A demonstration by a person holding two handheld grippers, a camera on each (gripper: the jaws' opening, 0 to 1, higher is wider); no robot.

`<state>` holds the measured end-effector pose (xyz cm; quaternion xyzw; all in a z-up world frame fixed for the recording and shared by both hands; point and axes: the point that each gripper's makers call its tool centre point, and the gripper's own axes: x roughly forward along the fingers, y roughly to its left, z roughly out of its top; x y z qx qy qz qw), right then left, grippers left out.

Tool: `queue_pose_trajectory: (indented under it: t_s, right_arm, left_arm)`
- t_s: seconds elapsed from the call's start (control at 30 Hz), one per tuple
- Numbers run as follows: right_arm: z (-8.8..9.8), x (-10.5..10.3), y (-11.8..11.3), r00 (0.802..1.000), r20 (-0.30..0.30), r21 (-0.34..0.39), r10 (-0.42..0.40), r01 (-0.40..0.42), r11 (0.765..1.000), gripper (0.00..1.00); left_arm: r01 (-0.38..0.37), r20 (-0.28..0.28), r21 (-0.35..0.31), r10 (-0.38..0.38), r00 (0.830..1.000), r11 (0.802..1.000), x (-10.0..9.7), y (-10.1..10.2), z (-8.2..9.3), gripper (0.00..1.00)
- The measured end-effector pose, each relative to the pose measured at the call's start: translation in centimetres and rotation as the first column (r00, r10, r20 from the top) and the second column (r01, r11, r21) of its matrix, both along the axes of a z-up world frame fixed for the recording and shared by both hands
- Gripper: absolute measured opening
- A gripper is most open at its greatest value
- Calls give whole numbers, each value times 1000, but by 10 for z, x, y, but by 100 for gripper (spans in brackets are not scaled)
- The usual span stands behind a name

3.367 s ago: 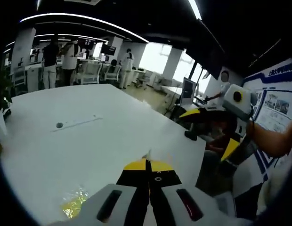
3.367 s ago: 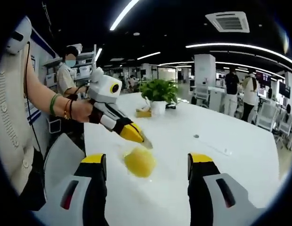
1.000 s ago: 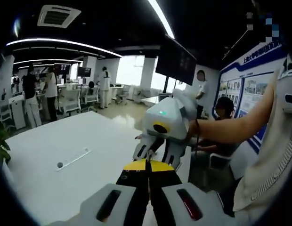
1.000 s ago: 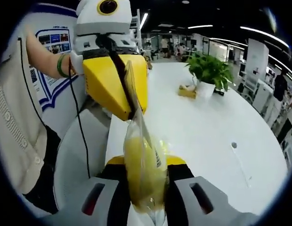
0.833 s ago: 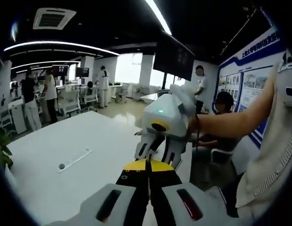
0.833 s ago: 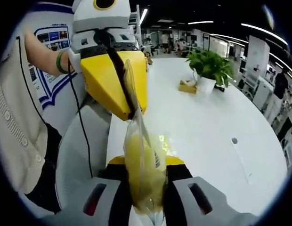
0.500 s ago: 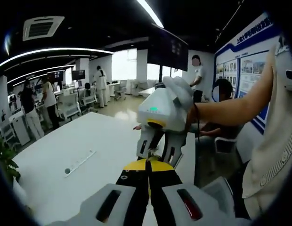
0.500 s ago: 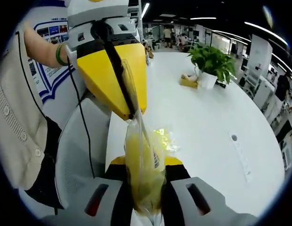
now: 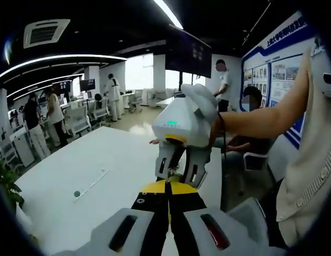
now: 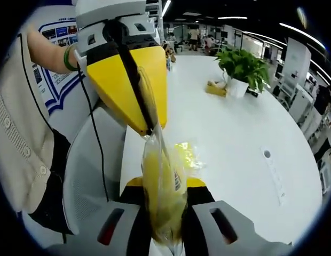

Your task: Compare the silicone blocks by pressing each to a similar depth, holding the contact briefly, and releasing to observe deformation and rebound differences across the visible hardness samples.

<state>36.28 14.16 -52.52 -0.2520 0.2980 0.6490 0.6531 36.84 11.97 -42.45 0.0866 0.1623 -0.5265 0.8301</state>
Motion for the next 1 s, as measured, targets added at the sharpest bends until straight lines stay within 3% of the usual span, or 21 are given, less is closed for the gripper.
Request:
queue_pose_trajectory:
  t_s: [1.0]
  right_arm:
    - [4,1,0,1000,27,21,14,-14,1000,14]
  left_arm:
    - [-11,-2,-24,11,1000,1000,-1,-1,4,0]
